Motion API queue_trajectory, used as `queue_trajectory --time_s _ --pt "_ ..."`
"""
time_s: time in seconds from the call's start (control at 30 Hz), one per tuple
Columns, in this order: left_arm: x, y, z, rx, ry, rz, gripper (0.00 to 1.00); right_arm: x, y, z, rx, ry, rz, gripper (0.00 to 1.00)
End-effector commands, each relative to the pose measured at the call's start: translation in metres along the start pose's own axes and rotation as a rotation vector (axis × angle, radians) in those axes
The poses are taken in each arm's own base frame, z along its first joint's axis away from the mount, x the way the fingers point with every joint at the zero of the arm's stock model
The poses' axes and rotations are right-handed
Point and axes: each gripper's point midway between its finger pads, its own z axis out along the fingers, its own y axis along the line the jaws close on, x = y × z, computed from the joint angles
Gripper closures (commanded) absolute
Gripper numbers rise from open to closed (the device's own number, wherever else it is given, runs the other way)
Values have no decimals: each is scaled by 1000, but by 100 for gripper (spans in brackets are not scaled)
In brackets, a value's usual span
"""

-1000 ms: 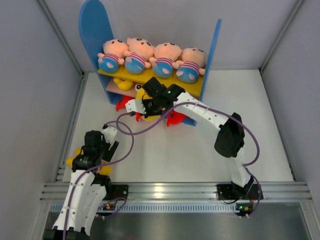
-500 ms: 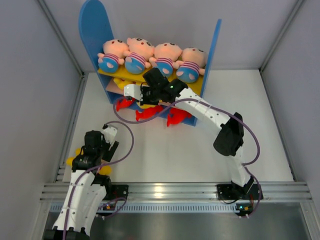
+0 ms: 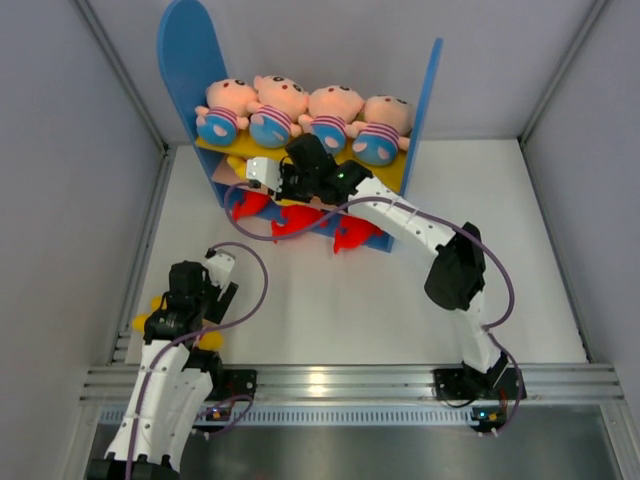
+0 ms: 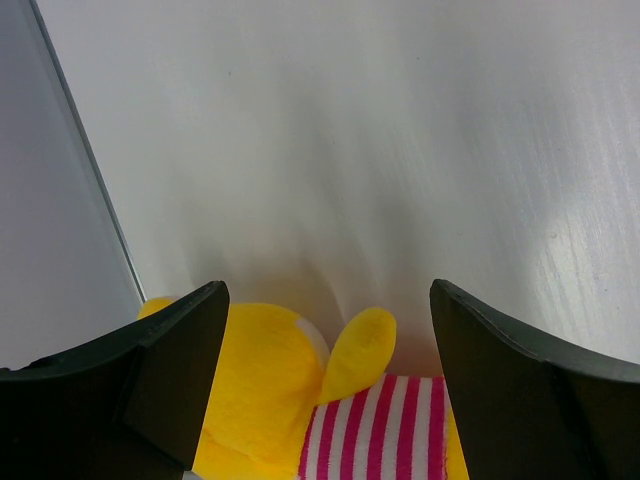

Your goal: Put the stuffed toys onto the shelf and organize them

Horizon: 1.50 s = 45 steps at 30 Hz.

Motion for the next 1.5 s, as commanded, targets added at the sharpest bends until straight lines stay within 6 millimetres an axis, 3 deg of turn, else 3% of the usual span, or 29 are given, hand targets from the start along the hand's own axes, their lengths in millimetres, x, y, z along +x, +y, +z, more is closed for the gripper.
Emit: queue_trajectory --time_s 0.0,0.37,0.57,1.0,1.13,1.23,1.27,1.33,1.37,1.4,1.47 --pt "-1 1 1 -5 -12 -1 12 8 -40 2 167 10 -7 75" --pt "-2 1 1 -7 -20 -2 12 -8 -47 -29 286 6 -4 57" --pt "-2 1 1 -7 -20 -1 12 -16 -38 -39 286 13 -39 50" --pt "-2 1 0 -7 -22 -1 12 -32 -27 -61 292 3 -67 45" --pt "-2 1 0 -8 -21 -1 12 -33 -11 -61 243 5 -87 45" --pt "-2 1 0 -7 -22 -1 12 -43 8 -65 206 -26 -117 53" --pt "-2 1 0 -7 -22 -2 12 -43 16 -67 190 -44 -92 65" --pt "-3 2 0 -10 -25 -5 12 -59 27 -67 152 -140 -56 77" --pt "-2 2 0 -10 -22 -4 12 -55 36 -66 127 -156 -31 86" --pt "-2 2 0 -11 -23 -3 12 -60 33 -66 141 -195 -20 90" --pt "-2 2 0 -12 -22 -3 12 -62 44 -56 100 -226 -4 100"
